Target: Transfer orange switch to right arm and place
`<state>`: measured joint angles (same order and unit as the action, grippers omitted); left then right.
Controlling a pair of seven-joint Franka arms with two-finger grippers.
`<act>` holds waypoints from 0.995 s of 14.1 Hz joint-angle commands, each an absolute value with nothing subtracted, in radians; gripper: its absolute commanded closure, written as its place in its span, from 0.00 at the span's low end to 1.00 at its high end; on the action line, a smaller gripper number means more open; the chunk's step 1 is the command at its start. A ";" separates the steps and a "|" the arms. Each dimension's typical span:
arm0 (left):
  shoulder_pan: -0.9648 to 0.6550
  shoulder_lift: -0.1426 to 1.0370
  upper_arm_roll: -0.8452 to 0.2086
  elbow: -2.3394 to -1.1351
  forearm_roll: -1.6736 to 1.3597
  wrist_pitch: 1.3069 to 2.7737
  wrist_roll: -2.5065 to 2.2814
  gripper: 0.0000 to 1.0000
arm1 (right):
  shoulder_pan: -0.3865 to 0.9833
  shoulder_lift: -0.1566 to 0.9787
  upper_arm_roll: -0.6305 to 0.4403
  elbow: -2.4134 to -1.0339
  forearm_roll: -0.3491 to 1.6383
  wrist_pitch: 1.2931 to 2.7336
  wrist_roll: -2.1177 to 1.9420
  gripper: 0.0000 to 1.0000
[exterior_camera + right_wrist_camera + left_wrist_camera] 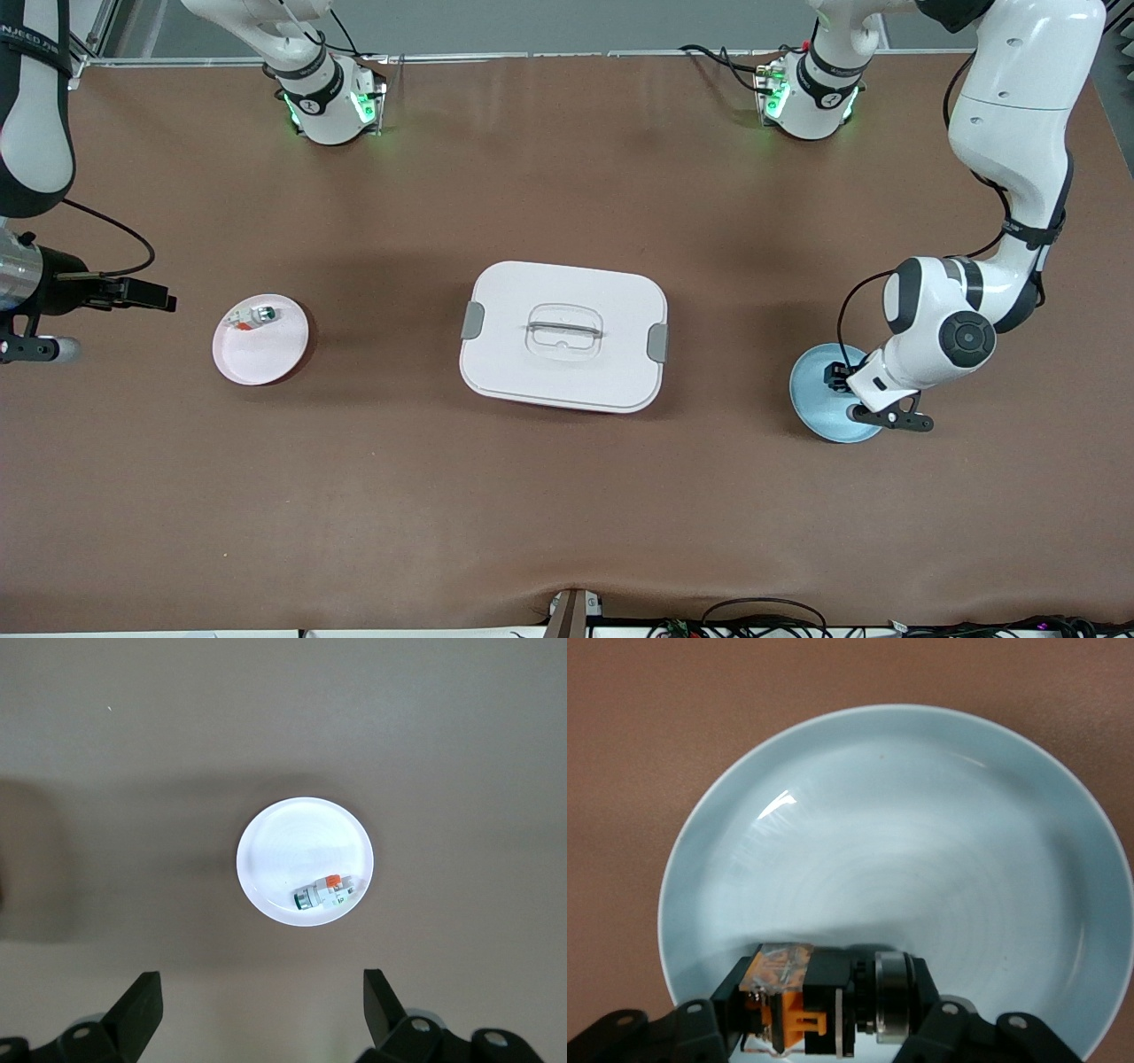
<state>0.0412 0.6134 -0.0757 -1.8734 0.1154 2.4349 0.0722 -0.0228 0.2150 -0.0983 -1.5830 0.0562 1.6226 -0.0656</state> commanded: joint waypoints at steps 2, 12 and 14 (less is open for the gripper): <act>0.043 0.618 -0.077 -1.859 0.117 2.445 0.063 0.66 | 0.006 0.212 -0.098 -1.585 0.061 1.621 0.018 0.00; 0.061 0.411 -0.077 -1.859 0.051 2.222 0.061 0.66 | 0.097 0.204 -0.098 -1.577 0.035 1.594 0.083 0.00; 0.072 0.353 -0.075 -1.836 0.000 2.166 0.016 0.66 | 0.089 0.206 -0.103 -1.575 0.035 1.595 0.061 0.00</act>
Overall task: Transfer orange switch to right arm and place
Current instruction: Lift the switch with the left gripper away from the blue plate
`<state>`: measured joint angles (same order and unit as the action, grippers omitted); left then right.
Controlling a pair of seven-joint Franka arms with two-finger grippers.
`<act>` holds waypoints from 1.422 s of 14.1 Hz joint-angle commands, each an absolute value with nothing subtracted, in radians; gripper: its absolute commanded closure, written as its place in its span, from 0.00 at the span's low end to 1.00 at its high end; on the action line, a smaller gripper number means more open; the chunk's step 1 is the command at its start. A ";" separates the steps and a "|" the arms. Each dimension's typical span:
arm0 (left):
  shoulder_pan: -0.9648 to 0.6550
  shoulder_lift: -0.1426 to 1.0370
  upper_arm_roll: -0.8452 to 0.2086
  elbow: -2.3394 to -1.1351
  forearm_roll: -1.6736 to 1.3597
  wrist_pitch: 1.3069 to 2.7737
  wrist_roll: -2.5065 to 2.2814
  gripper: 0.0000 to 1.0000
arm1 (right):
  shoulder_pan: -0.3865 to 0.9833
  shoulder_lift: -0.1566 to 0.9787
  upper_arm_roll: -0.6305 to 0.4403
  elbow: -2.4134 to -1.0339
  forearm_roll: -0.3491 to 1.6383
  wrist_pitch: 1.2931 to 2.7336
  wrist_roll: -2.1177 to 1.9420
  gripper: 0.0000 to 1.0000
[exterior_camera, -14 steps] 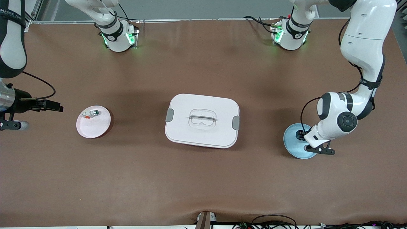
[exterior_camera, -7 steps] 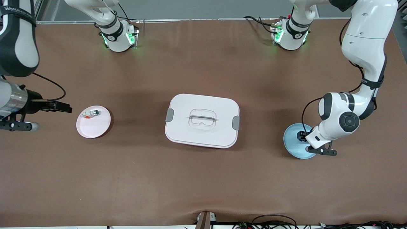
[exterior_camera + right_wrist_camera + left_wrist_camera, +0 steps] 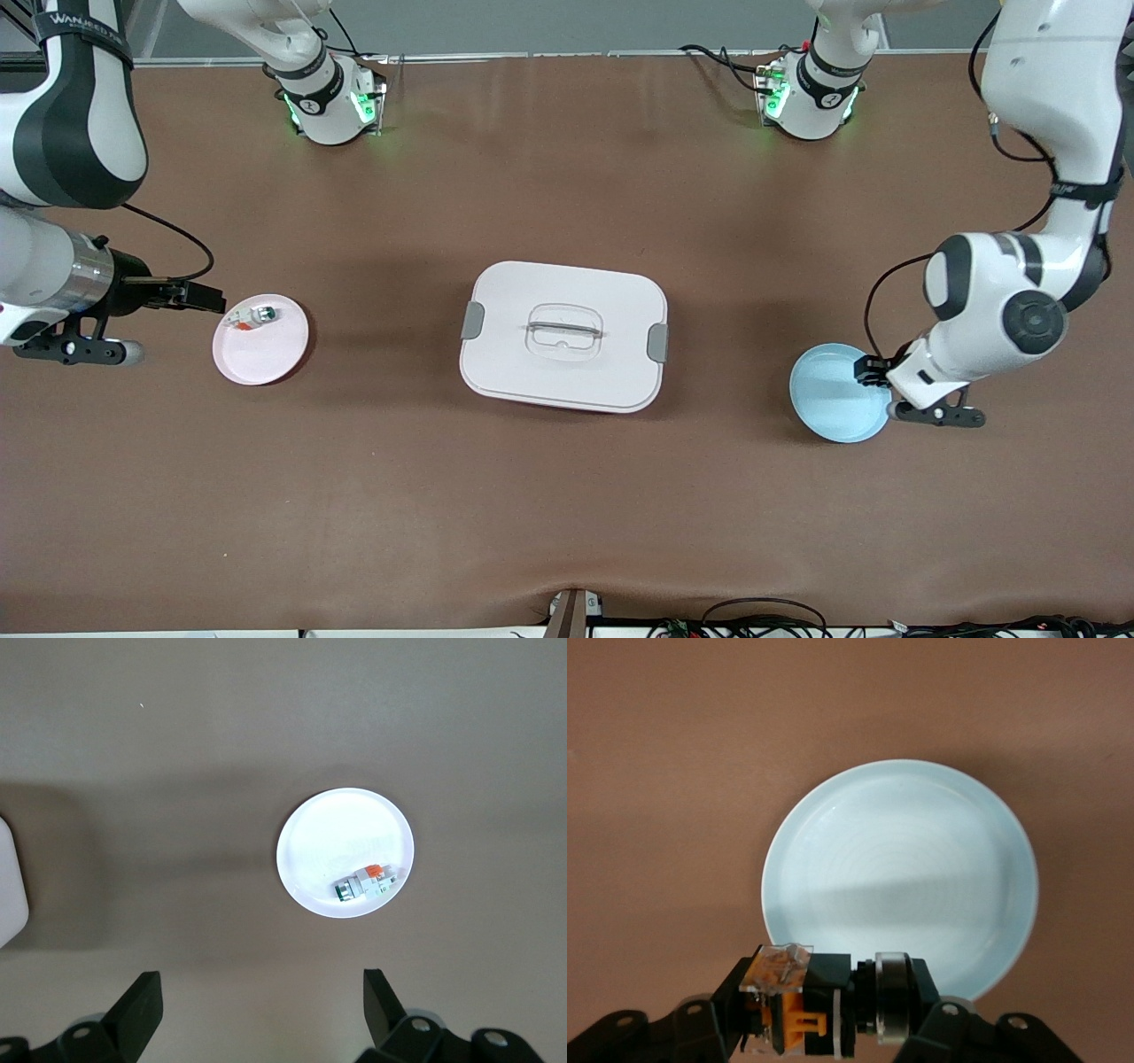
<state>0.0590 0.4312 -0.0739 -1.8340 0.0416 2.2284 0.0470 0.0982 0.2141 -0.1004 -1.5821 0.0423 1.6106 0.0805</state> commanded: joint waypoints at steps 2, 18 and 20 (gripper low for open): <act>0.074 0.316 -0.075 -1.781 -0.003 2.050 -0.021 0.65 | 0.043 0.216 -0.103 -1.575 0.046 1.615 0.048 0.00; 0.063 0.270 -0.204 -1.467 -0.270 1.692 -0.601 0.64 | 0.084 0.195 -0.098 -1.508 0.048 1.476 0.035 0.00; 0.061 0.270 -0.236 -1.453 -0.296 1.698 -0.681 0.64 | 0.083 0.198 -0.098 -1.512 0.038 1.483 0.034 0.00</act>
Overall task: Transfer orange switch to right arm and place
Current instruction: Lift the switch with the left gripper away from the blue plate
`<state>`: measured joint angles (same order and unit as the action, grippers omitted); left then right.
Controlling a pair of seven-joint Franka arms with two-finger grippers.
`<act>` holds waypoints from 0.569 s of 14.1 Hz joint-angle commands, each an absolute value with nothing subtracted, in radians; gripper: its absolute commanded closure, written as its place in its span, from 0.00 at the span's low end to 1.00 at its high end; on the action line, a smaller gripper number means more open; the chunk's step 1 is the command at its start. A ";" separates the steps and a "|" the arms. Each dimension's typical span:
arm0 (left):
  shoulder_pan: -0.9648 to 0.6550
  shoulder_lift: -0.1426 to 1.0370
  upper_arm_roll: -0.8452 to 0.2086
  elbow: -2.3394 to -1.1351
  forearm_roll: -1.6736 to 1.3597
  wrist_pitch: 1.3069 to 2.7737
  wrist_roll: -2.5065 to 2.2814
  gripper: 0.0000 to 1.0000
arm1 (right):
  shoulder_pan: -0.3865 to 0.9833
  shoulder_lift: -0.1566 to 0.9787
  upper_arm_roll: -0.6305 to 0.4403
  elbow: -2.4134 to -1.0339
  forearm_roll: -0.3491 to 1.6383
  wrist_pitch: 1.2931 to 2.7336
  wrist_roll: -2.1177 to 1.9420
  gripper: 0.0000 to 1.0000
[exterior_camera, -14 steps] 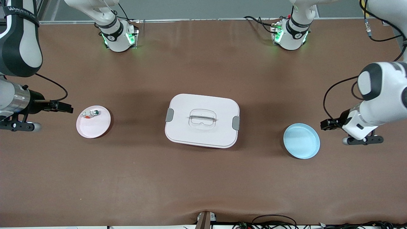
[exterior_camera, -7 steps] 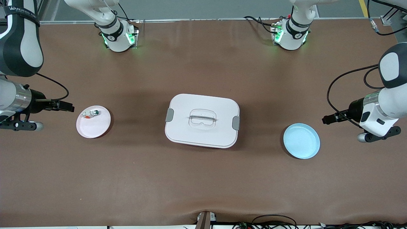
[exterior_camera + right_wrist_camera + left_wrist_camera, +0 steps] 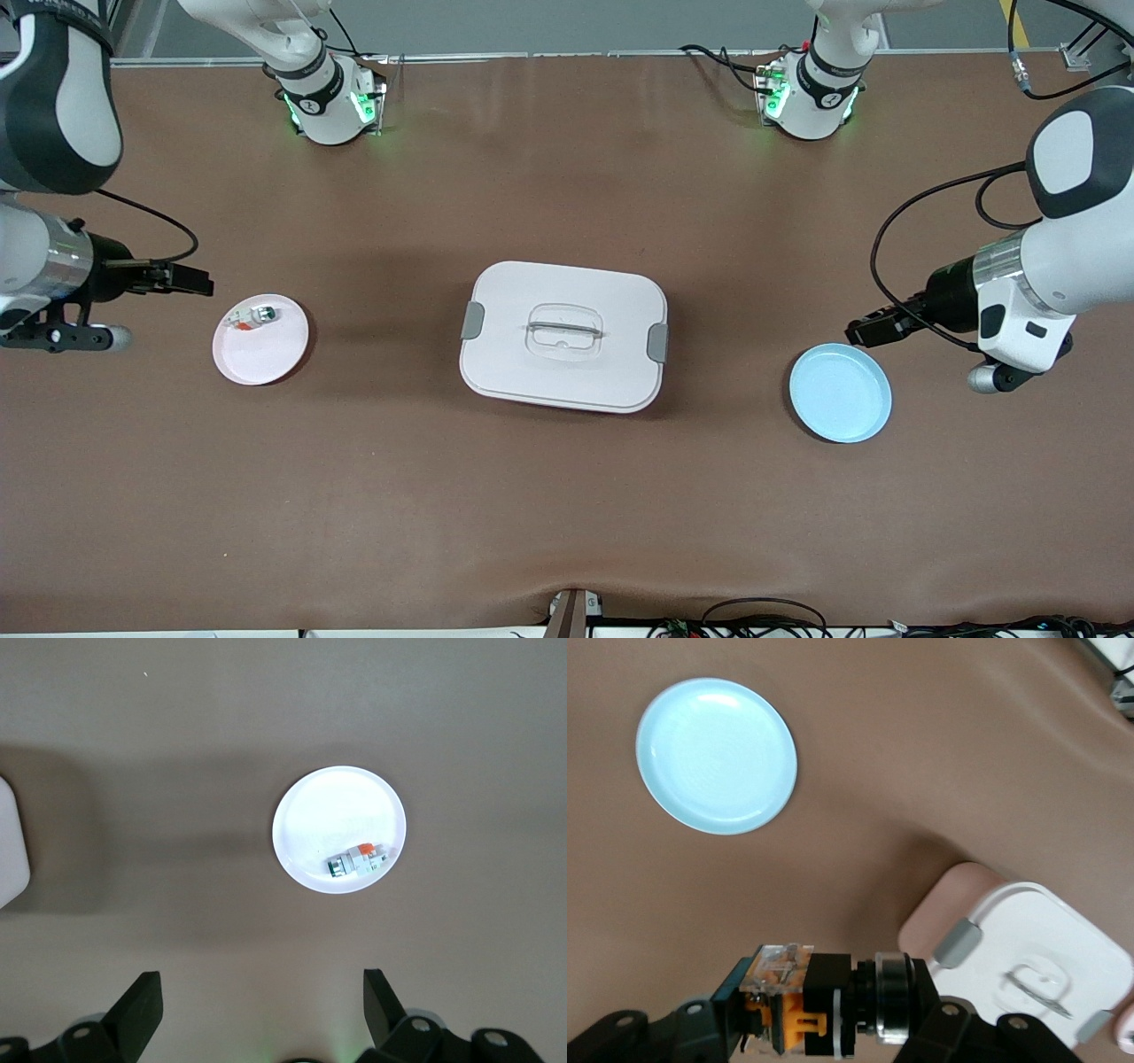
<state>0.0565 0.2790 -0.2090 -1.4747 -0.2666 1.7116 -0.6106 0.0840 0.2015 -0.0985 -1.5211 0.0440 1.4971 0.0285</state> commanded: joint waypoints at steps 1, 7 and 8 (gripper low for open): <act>0.061 0.270 -0.254 -1.448 -0.296 1.700 -0.730 0.64 | 0.081 0.201 -0.098 -1.513 0.037 1.491 0.034 0.00; 0.060 0.276 -0.382 -1.439 -0.305 1.755 -1.110 0.64 | 0.092 0.201 -0.100 -1.516 0.021 1.502 0.034 0.00; 0.058 0.279 -0.408 -1.439 -0.304 1.788 -1.202 0.64 | 0.089 0.201 -0.098 -1.516 0.021 1.503 0.034 0.00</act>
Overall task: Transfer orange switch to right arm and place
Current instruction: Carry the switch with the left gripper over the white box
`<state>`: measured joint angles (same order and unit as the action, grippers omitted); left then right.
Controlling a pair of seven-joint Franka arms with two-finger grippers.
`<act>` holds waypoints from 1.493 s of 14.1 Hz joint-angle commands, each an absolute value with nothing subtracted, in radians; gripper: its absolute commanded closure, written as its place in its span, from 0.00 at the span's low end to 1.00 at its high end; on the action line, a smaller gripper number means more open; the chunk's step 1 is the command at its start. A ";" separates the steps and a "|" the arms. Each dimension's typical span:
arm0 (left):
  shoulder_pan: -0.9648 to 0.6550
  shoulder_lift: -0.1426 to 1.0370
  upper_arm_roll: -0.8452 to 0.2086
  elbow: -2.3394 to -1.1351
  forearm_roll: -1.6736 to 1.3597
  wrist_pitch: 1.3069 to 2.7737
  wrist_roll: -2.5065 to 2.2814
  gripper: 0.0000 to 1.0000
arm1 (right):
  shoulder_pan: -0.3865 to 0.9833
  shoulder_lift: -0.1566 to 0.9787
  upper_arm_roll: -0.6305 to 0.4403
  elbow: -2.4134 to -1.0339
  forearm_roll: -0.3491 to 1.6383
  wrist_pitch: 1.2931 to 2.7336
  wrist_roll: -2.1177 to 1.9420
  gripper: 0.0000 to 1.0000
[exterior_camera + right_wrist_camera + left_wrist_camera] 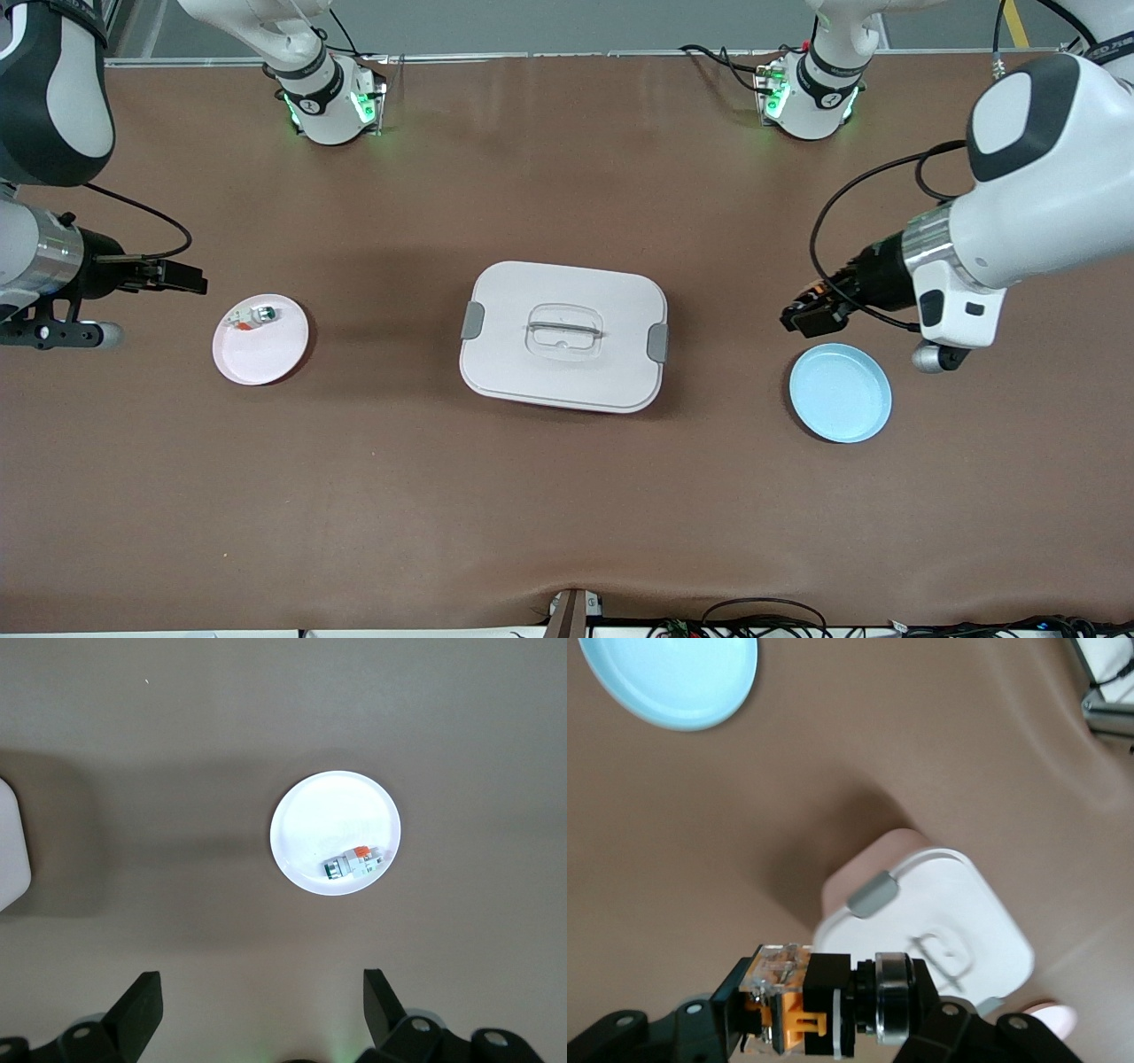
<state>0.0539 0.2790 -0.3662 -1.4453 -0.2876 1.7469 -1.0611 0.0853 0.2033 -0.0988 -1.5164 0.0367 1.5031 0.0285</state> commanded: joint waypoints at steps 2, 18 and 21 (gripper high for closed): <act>0.042 0.287 -0.445 -1.439 -0.304 1.856 -1.371 0.64 | 0.089 0.201 -0.098 -1.514 0.021 1.505 0.034 0.00; -0.199 0.362 -0.448 -1.431 -0.304 2.192 -2.071 0.63 | 0.110 0.181 -0.094 -1.506 0.381 1.505 0.021 0.00; -0.236 0.374 -0.446 -1.431 -0.302 2.276 -2.146 0.61 | 0.161 0.183 -0.089 -1.514 0.569 1.540 0.020 0.00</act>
<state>-0.2197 0.3603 -0.4469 -1.4459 -0.2883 2.2332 -2.1076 0.1250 0.1927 -0.0878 -1.5053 0.4871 1.5155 0.0255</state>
